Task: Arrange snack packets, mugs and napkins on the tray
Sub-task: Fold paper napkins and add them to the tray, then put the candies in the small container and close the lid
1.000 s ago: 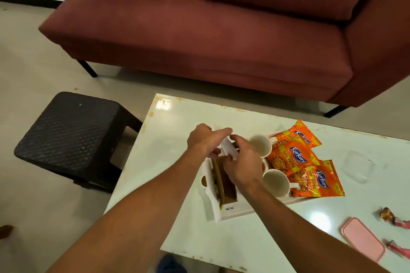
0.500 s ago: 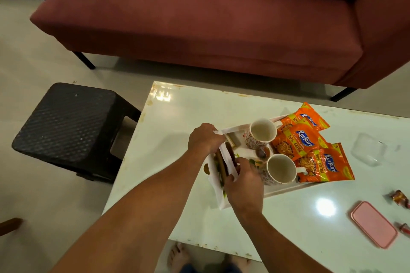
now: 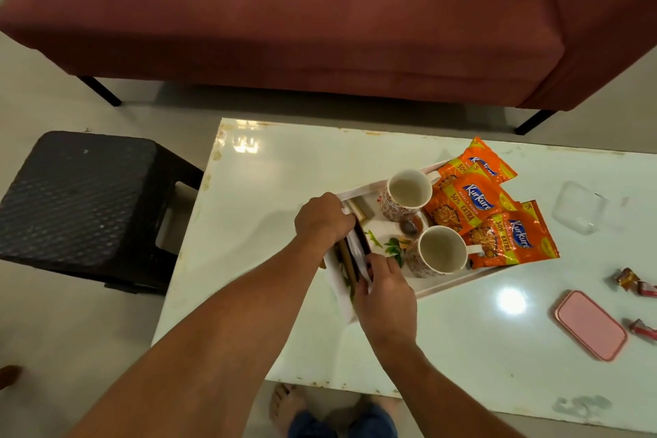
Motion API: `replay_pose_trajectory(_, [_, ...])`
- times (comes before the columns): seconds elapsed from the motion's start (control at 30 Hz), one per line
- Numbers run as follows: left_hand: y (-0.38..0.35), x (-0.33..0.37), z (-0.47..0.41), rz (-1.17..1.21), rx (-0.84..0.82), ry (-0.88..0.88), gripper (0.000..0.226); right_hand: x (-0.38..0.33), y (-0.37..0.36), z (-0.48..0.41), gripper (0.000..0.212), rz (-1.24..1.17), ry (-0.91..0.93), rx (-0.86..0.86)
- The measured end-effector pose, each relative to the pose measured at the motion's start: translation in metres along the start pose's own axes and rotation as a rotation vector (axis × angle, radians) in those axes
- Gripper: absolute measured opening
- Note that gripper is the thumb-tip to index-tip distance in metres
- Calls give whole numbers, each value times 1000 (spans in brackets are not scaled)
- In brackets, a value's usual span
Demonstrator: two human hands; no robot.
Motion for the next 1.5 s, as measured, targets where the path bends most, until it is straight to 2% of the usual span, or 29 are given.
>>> replay_pose_trajectory(0.43, [2, -3, 9, 33, 51, 27, 40, 3, 14, 2, 45, 15, 76, 0])
replay_pose_trajectory(0.77, [6, -19, 28, 32, 119, 63, 53, 15, 68, 3, 30, -104, 82, 117])
replay_pose_trajectory(0.97, [15, -25, 31, 4, 151, 128, 39, 33, 122, -15, 14, -121, 102, 279])
replay_pose_trajectory(1.07, [10, -35, 35, 3, 153, 185, 35, 57, 154, -34, 6, -125, 31, 395])
replay_pose_trajectory(1.17, [-1, -52, 36, -5, 113, 261, 31, 95, 192, -56, 11, -149, -96, 530])
replay_pose_trajectory(1.23, [-10, -62, 35, 0, 80, 293, 29, 129, 211, -69, 18, -168, -230, 557])
replay_pose_trajectory(1.33, [-25, -71, 31, 14, 52, 326, 31, 174, 221, -84, 33, -158, -430, 459])
replay_pose_trajectory(1.5, [-46, -78, 27, 36, 47, 331, 37, 205, 217, -95, 38, -161, -475, 326])
Point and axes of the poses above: each hand's wrist, its own z-axis away from the middle knuckle, its own y-axis out of the back of the hand, x = y × z, the point moved 6 cm from there along -z, towards the middle knuckle, and after that the axes turned 11 degrees about -z, right-handed, at the moved point
